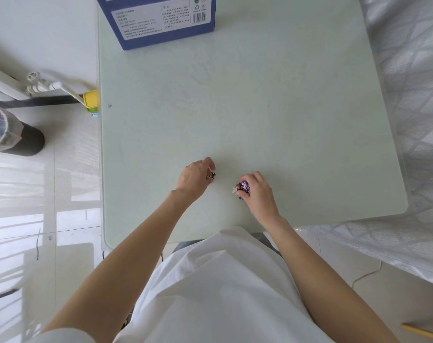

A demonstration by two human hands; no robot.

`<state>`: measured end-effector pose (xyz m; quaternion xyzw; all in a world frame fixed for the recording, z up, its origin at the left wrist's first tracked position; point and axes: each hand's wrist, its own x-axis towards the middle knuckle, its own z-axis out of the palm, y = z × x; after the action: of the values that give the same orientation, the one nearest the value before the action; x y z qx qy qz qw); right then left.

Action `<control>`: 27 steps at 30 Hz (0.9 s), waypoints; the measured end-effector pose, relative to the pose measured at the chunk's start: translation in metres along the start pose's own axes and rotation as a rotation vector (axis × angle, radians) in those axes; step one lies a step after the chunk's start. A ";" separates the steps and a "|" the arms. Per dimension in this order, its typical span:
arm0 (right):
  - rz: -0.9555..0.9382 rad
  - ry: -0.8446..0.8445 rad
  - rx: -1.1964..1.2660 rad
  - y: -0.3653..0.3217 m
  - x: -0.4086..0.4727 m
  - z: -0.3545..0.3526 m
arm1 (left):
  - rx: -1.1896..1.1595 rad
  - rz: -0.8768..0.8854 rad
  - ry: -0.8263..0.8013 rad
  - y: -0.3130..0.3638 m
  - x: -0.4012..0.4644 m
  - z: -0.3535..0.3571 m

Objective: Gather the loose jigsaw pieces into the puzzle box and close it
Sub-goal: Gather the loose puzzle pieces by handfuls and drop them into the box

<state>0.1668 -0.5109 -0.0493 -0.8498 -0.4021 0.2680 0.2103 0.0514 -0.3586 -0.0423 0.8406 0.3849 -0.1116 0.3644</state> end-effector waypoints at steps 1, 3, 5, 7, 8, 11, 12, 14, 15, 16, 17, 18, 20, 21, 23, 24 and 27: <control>0.001 0.005 0.005 0.000 0.000 0.000 | -0.004 0.002 -0.010 0.000 0.000 0.000; -0.002 -0.007 0.004 0.001 0.000 0.000 | 0.001 0.016 -0.022 -0.001 0.000 -0.002; -0.017 -0.026 -0.013 0.001 0.002 0.000 | 0.016 0.045 -0.025 -0.003 0.000 -0.002; -0.036 -0.045 -0.020 0.000 0.003 -0.002 | 0.024 0.066 -0.020 -0.004 0.000 -0.003; -0.045 -0.059 -0.021 0.000 0.003 -0.002 | 0.033 0.076 -0.016 -0.004 0.000 -0.003; -0.112 -0.111 -0.031 0.000 0.002 -0.003 | 0.069 0.115 0.005 -0.005 -0.002 -0.003; -0.137 -0.122 -0.041 -0.001 0.001 -0.003 | 0.073 0.121 0.015 -0.005 -0.003 -0.002; -0.164 -0.136 -0.066 -0.003 0.001 -0.002 | 0.069 0.104 0.027 -0.004 -0.003 -0.001; -0.167 -0.139 -0.077 -0.004 0.002 -0.002 | 0.066 0.089 0.029 -0.003 -0.003 0.000; -0.165 -0.140 -0.088 -0.005 0.002 -0.001 | 0.068 0.079 0.031 -0.003 -0.003 0.001; -0.164 -0.139 -0.098 -0.006 0.002 0.000 | 0.075 0.073 0.033 -0.003 -0.003 0.002; -0.159 -0.140 -0.103 -0.007 0.003 0.001 | 0.082 0.069 0.034 -0.002 -0.003 0.003; -0.140 -0.147 -0.096 -0.008 0.004 0.002 | 0.083 0.063 0.030 -0.002 -0.002 0.004; -0.125 -0.153 -0.092 -0.008 0.004 0.002 | 0.082 0.060 0.026 -0.002 -0.002 0.004; -0.092 -0.170 -0.095 -0.007 0.006 0.001 | 0.085 0.061 0.019 -0.002 -0.002 0.004; -0.081 -0.181 -0.098 -0.007 0.006 0.001 | 0.086 0.063 0.015 -0.002 -0.002 0.004; -0.081 -0.217 -0.097 -0.005 0.007 0.003 | 0.083 0.071 0.006 -0.003 -0.002 0.002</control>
<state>0.1655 -0.5021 -0.0503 -0.8082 -0.4688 0.3299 0.1349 0.0480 -0.3602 -0.0446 0.8683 0.3511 -0.1121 0.3319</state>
